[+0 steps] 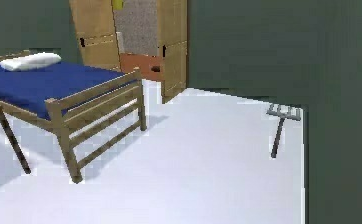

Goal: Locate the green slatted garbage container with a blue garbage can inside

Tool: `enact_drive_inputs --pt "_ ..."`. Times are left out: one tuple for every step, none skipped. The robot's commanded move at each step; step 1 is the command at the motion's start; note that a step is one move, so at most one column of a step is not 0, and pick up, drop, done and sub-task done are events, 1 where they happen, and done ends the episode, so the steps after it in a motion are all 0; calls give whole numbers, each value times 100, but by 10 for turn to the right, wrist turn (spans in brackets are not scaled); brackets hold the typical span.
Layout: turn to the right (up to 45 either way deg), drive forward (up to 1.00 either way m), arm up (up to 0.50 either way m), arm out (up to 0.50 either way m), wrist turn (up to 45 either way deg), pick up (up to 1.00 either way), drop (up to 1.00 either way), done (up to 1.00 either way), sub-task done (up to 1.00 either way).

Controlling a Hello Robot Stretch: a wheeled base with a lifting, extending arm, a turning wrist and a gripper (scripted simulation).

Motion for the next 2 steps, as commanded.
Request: enact_drive_inputs --pt "-450 0 0 0 0 0 0 0 0" --pt "-150 0 0 0 0 0 0 0 0"
